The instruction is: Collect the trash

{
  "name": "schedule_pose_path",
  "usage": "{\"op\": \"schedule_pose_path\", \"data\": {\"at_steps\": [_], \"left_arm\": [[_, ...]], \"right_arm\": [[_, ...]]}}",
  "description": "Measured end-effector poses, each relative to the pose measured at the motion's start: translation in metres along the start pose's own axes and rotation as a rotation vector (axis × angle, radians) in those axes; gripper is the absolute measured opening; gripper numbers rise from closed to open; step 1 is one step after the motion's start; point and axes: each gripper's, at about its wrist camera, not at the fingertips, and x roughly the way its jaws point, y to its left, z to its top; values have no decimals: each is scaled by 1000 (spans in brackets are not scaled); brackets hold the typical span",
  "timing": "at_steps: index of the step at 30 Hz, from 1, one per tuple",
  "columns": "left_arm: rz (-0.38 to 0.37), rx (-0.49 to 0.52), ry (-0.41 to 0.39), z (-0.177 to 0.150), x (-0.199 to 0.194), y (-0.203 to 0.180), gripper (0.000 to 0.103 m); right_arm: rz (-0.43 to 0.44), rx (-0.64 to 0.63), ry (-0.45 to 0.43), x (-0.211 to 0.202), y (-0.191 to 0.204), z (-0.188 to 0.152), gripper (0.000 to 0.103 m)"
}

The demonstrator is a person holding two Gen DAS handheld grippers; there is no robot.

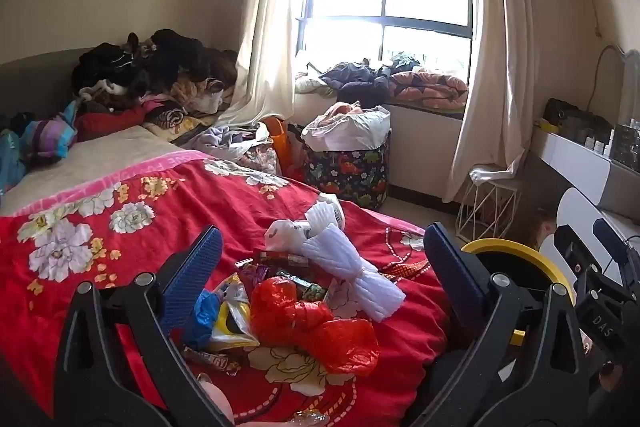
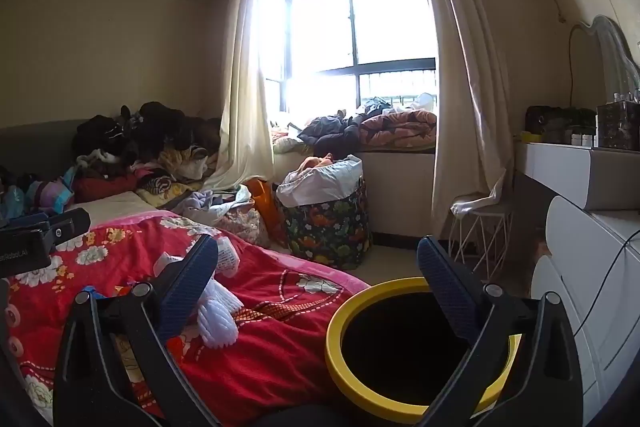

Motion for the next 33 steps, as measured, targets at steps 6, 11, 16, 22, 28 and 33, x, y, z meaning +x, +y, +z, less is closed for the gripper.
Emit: {"op": "schedule_pose_path", "data": {"at_steps": [6,11,16,22,28,33], "left_arm": [[0,4,-5,0,-1,0,93],[-4,5,-5,0,-1,0,93],[-4,4,-8,0,-2,1,93],[-4,2,-8,5,1,-7,93],[-3,1,-11,7,4,-18,93],[-7,-1,-13,5,2,-15,93]], "right_arm": [[-5,0,-15,-2,-6,2,97],[-10,-17,-15,-1,1,2,97],[-8,-21,-16,-1,-2,2,97],[-7,-25,-12,-1,2,3,97],[-5,-25,-13,-2,3,1,97],[-7,-27,-13,-2,3,1,97]]}}
